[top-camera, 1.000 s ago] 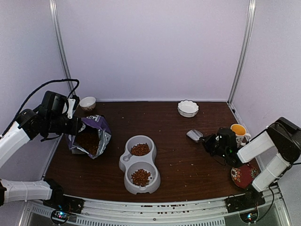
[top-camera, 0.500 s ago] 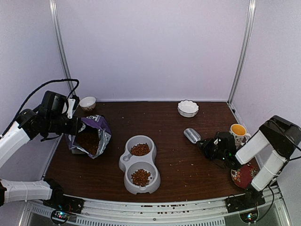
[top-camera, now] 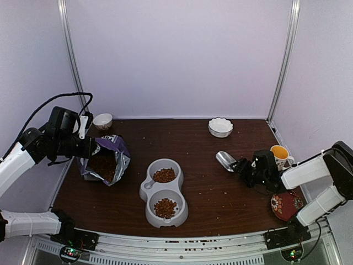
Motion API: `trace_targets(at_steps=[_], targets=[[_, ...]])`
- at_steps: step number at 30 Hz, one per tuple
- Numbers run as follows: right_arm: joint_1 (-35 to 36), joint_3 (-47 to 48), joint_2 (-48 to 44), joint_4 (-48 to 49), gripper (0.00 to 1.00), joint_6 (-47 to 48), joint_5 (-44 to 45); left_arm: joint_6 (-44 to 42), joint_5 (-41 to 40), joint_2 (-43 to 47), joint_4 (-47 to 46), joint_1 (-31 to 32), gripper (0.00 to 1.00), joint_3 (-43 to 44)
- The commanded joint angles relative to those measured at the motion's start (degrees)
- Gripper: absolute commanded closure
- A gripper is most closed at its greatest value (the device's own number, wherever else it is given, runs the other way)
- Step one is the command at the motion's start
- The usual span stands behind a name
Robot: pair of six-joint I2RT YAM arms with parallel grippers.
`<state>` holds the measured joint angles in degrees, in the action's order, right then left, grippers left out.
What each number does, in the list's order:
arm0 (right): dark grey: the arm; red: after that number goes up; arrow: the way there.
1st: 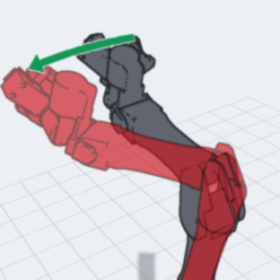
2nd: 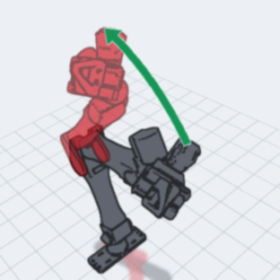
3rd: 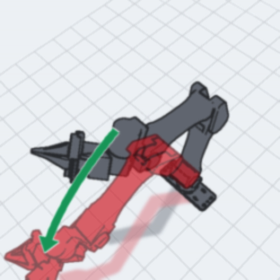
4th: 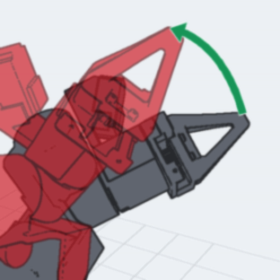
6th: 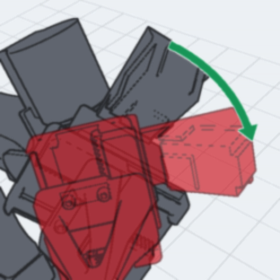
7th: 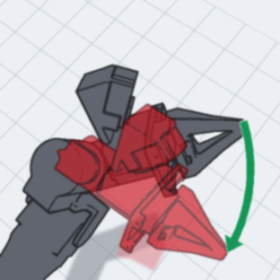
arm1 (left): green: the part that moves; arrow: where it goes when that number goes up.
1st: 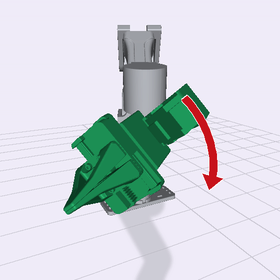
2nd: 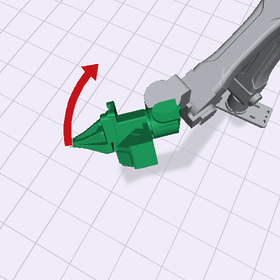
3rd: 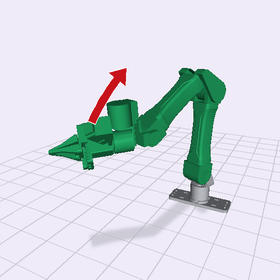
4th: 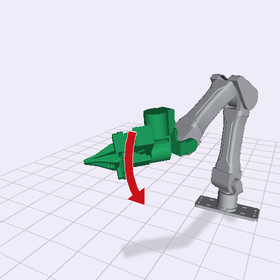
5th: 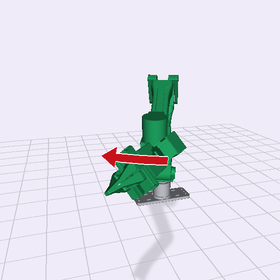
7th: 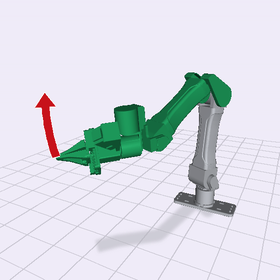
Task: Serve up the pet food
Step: Place the spatula at the center of the board.
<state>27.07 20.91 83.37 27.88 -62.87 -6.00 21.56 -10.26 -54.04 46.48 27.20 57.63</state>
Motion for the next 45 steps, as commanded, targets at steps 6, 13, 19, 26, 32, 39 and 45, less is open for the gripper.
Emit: trace_targets(at_steps=[6, 13, 19, 26, 32, 39, 45], targets=[[2.45, 3.06, -6.43, -14.95, 0.01, 5.40, 6.19, -0.38, -3.80, -0.02, -2.80, -1.54, 1.00, -0.09], [4.48, 6.15, -11.38, -25.58, 0.00, 8.46, 10.54, -0.38, -3.68, 0.41, -2.77, -1.49, 1.00, -0.15], [6.87, 9.97, -15.94, -34.73, 0.00, 10.84, 14.93, -0.42, -3.07, 0.43, -2.88, -1.49, 1.00, -0.15], [10.62, 15.07, -20.53, -45.10, 0.00, 13.84, 20.57, -0.79, -1.71, 0.53, -3.32, -1.54, 1.00, -0.34], [13.42, 19.57, -21.50, -51.74, 0.00, 15.93, 23.30, -1.00, -0.51, 0.47, -3.45, -1.54, 1.00, -0.41], [14.66, 19.31, -20.85, -51.69, 0.00, 15.73, 21.84, -0.91, -0.11, 0.50, -3.58, -1.54, 1.00, -0.57], [17.27, 15.43, -18.76, -46.72, 0.00, 13.60, 18.32, -0.91, -0.37, 0.43, -3.54, -1.54, 1.00, -0.59]])
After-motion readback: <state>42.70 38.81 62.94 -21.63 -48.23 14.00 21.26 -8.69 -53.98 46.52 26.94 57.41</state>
